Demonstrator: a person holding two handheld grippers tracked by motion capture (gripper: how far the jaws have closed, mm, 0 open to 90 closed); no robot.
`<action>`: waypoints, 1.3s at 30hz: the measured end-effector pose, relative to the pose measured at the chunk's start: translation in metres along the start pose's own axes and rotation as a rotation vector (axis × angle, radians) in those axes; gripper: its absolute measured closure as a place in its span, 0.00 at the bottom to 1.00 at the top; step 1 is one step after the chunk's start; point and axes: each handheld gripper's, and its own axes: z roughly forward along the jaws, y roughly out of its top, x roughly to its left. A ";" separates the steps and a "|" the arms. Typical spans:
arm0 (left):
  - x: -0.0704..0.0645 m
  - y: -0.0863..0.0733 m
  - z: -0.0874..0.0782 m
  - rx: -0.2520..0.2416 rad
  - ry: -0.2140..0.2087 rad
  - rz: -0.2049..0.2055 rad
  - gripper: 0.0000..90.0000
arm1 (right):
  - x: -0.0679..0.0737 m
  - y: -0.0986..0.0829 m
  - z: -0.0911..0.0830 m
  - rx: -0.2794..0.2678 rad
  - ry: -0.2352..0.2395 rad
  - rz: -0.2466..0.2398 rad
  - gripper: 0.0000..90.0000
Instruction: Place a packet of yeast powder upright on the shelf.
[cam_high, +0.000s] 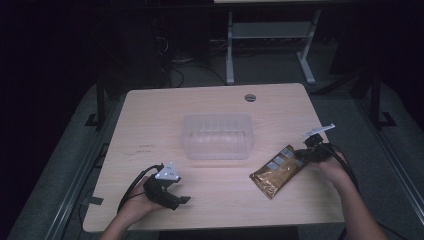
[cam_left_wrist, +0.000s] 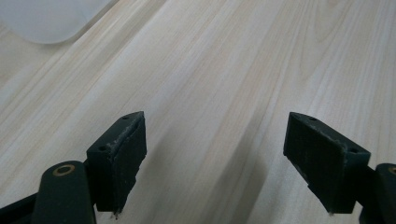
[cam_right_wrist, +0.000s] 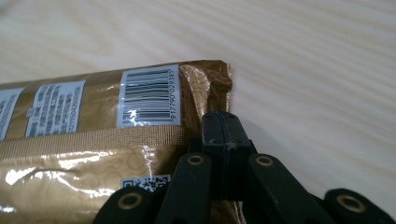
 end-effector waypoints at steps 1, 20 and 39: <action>-0.001 0.000 0.000 0.002 -0.002 0.000 0.23 | 0.005 0.000 -0.001 0.007 0.015 0.008 1.00; -0.012 0.007 0.000 -0.018 -0.013 0.024 0.23 | 0.099 -0.016 -0.012 0.039 0.240 -0.139 1.00; -0.036 0.038 0.000 -0.137 -0.088 0.046 0.74 | 0.126 -0.009 -0.019 -0.013 0.351 -0.143 0.71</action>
